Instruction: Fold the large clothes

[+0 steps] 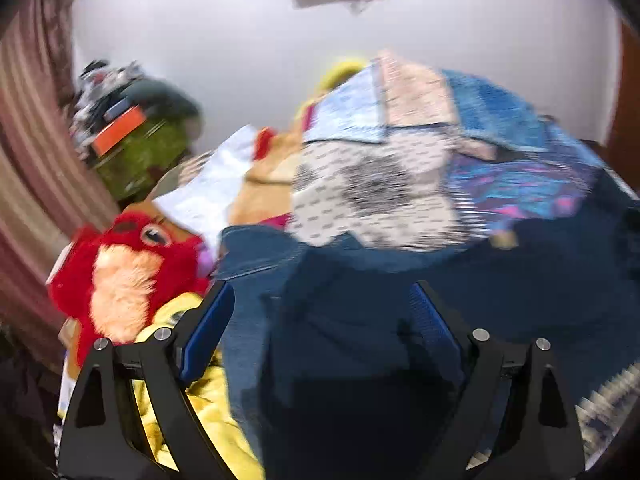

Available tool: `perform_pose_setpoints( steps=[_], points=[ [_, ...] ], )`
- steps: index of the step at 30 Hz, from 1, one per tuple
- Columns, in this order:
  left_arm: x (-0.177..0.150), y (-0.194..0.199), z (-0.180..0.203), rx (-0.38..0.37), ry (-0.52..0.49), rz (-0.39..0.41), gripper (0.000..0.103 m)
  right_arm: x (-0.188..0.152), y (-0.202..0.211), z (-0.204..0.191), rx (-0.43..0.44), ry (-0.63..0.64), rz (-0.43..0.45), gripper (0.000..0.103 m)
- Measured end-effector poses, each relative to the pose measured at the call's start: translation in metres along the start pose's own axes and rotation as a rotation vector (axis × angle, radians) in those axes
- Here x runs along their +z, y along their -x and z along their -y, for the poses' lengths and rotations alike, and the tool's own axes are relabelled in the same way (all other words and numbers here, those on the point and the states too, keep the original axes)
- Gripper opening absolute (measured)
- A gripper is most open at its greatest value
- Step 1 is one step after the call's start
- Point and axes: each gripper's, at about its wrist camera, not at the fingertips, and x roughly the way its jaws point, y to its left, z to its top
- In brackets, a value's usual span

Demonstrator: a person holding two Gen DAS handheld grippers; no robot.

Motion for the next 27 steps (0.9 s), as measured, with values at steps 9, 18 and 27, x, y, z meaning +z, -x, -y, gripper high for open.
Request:
perform_pose_setpoints(
  steps=[9, 18, 27],
  points=[
    [-0.059, 0.036, 0.071, -0.308, -0.131, -0.074, 0.093, -0.065, -0.005, -0.068, 0.059, 0.259, -0.174, 0.007],
    [-0.095, 0.015, 0.07, -0.286, -0.038, -0.129, 0.094, -0.095, -0.01, -0.051, -0.212, 0.353, -0.19, 0.008],
    [-0.115, 0.024, 0.032, -0.171, 0.044, -0.156, 0.094, -0.113, 0.017, -0.008, -0.252, 0.291, -0.192, 0.008]
  ],
)
